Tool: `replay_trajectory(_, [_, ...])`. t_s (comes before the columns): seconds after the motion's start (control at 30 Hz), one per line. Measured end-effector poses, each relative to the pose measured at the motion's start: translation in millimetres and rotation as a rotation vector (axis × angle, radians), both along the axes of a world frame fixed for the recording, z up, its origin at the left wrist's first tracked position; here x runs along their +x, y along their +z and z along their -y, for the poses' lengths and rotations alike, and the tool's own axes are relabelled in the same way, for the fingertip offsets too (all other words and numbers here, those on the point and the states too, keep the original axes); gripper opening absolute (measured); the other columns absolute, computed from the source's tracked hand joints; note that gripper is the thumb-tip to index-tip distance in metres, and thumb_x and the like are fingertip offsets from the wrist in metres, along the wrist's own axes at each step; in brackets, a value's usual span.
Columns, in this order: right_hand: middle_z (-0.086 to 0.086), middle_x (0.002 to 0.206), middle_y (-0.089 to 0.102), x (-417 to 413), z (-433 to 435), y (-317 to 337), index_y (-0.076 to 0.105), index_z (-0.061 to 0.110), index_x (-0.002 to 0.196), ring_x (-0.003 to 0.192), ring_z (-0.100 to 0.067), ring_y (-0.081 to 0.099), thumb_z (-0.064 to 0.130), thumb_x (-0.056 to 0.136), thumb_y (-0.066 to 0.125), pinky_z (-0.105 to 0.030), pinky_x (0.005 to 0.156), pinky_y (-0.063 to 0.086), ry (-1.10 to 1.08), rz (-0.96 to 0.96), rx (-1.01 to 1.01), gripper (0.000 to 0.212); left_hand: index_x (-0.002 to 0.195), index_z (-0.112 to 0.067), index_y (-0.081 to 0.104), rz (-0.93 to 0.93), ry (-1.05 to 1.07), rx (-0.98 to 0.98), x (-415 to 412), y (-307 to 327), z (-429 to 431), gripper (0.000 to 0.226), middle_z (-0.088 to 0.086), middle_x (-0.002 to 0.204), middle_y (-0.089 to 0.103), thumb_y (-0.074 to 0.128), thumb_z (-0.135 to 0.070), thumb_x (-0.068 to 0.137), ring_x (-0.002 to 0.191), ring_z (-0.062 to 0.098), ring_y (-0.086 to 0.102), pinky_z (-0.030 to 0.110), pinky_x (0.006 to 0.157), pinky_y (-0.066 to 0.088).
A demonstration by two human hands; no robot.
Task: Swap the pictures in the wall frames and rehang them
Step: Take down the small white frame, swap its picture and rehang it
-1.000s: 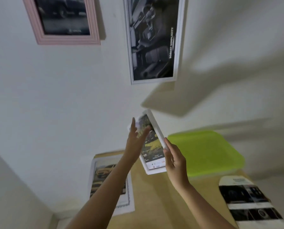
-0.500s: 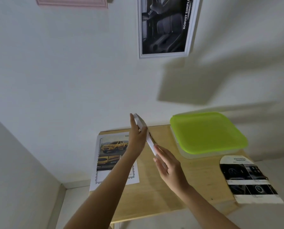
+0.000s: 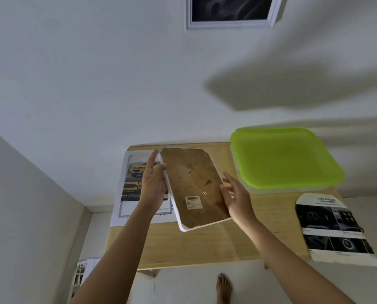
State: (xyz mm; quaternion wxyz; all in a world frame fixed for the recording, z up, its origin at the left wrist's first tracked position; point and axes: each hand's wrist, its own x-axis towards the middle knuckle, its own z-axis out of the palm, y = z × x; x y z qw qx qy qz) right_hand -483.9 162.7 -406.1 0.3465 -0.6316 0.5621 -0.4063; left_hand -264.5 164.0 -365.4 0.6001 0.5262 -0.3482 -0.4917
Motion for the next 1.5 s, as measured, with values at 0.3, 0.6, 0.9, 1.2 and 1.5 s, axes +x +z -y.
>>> replay_trajectory(0.3, [0.002,0.106,0.06,-12.9,-17.5,-53.8,0.051,0.016,0.13,0.093,-0.009,0.057,0.014,0.093,0.052,-0.032,0.088,0.048,-0.087,0.056,0.155,0.038,0.132,-0.032,0.046,-0.008,-0.06,0.232,-20.8,-58.9,-10.9,0.039,0.005,0.11,0.062,0.037,-0.016,0.099,0.093,0.022,0.061,0.034,0.071,0.053])
replay_trajectory(0.6, [-0.003,0.094,0.054,-27.2,-37.5,-77.8,0.048,0.01,0.132,0.073,-0.003,0.052,0.009,0.091,0.054,-0.004,0.068,0.038,-0.009,-0.183,0.048,0.042,0.145,-0.03,0.017,0.407,-0.111,0.487,-43.7,-103.9,-29.6,0.062,0.003,0.141,0.028,0.051,-0.023,0.093,0.127,0.024,0.038,0.048,0.106,0.038])
replay_trajectory(0.9, [-0.002,0.099,0.05,-32.6,-47.2,-89.4,0.041,0.008,0.137,0.078,-0.012,0.052,0.014,0.091,0.055,-0.021,0.078,0.043,0.012,-0.288,0.101,0.048,0.147,-0.016,0.016,0.523,-0.155,0.422,-49.7,-109.5,-24.0,0.065,0.004,0.141,0.024,0.052,-0.014,0.092,0.124,0.014,0.032,0.027,0.101,0.032])
replay_trajectory(1.2, [-0.006,0.103,0.048,-32.0,-45.7,-91.5,0.039,0.007,0.138,0.085,-0.011,0.05,0.017,0.091,0.055,-0.011,0.078,0.038,0.049,-0.333,0.105,0.051,0.146,-0.014,0.018,0.669,-0.127,0.442,-55.7,-117.6,-24.4,0.062,0.005,0.149,0.024,0.051,-0.016,0.093,0.135,0.023,0.029,0.04,0.11,0.03])
replay_trajectory(1.5, [-0.008,0.111,0.046,-31.6,-19.4,-91.9,0.039,0.005,0.137,0.093,-0.015,0.051,0.017,0.088,0.061,-0.023,0.089,0.044,0.109,-0.335,0.137,0.056,0.147,-0.011,0.015,0.774,-0.091,0.448,-61.1,-125.1,-24.9,0.064,0.007,0.153,0.02,0.051,-0.018,0.093,0.141,0.023,0.019,0.04,0.114,0.019])
